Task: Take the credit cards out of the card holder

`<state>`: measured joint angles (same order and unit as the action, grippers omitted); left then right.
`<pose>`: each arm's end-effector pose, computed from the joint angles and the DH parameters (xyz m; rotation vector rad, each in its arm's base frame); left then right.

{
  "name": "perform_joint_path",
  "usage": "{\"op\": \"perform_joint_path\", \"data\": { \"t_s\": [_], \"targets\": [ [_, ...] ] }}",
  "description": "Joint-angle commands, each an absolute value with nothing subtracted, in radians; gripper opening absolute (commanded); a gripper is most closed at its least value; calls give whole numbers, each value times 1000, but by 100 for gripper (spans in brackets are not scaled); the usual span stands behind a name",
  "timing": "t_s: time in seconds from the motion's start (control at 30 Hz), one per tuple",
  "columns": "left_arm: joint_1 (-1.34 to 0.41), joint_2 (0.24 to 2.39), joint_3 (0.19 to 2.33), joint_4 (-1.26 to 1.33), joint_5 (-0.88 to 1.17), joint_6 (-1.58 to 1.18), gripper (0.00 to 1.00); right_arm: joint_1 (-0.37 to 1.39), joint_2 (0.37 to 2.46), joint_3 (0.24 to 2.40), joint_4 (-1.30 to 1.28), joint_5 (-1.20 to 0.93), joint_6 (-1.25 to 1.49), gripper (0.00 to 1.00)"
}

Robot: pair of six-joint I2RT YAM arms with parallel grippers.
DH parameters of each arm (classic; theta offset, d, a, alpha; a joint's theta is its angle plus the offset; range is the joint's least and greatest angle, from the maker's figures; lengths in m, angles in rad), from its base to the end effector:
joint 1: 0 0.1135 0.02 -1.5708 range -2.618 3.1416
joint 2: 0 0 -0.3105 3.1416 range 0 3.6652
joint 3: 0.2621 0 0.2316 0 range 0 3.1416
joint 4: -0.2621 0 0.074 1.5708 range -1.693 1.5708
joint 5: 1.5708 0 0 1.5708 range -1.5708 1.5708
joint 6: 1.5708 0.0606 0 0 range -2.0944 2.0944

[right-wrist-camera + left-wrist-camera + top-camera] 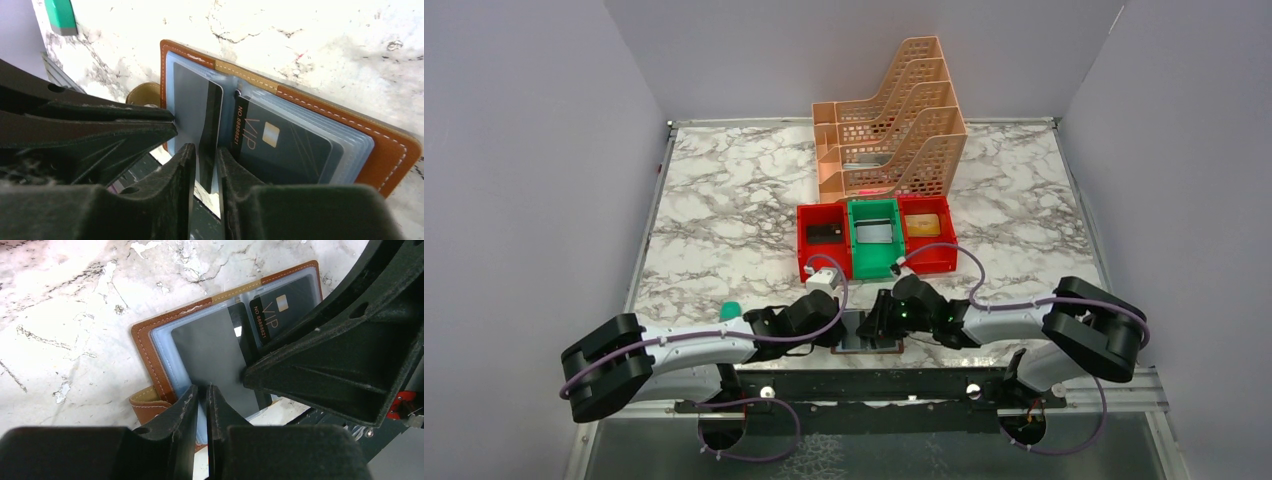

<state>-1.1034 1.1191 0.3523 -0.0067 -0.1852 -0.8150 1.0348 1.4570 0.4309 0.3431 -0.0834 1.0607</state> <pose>0.0923 -0.1581 0.1876 0.2568 2.4343 -0.7131 0.1265 0.2229 0.1770 -0.0175 2.5477 1.1025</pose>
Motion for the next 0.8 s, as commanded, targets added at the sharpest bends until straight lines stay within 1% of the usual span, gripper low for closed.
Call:
{"op": "perform_joint_path", "data": {
  "t_s": [0.0, 0.17, 0.2, 0.33, 0.57, 0.7, 0.77],
  "targets": [
    [-1104, 1107, 327, -76, -208, -813, 16, 1041, 1420, 400, 341, -55, 1061, 23],
    [-1104, 1104, 321, -80, -208, -808, 16, 1042, 1354, 367, 338, -38, 1045, 3],
    [-1104, 1105, 321, -76, -206, -808, 16, 1042, 1340, 351, 347, -38, 1046, 1],
    [-1104, 1113, 319, -64, -202, -808, 16, 1040, 1292, 327, 356, -44, 1037, 1],
    [-1104, 1122, 328, -61, -192, -807, 16, 1039, 1191, 314, 233, 26, 1028, 2],
    [-1103, 1120, 328, -58, -186, -805, 16, 1039, 1165, 277, 281, 16, 1046, 10],
    [-1104, 1119, 328, -55, -180, -805, 16, 1040, 1178, 266, 315, 2, 1061, 12]
  ]
}}
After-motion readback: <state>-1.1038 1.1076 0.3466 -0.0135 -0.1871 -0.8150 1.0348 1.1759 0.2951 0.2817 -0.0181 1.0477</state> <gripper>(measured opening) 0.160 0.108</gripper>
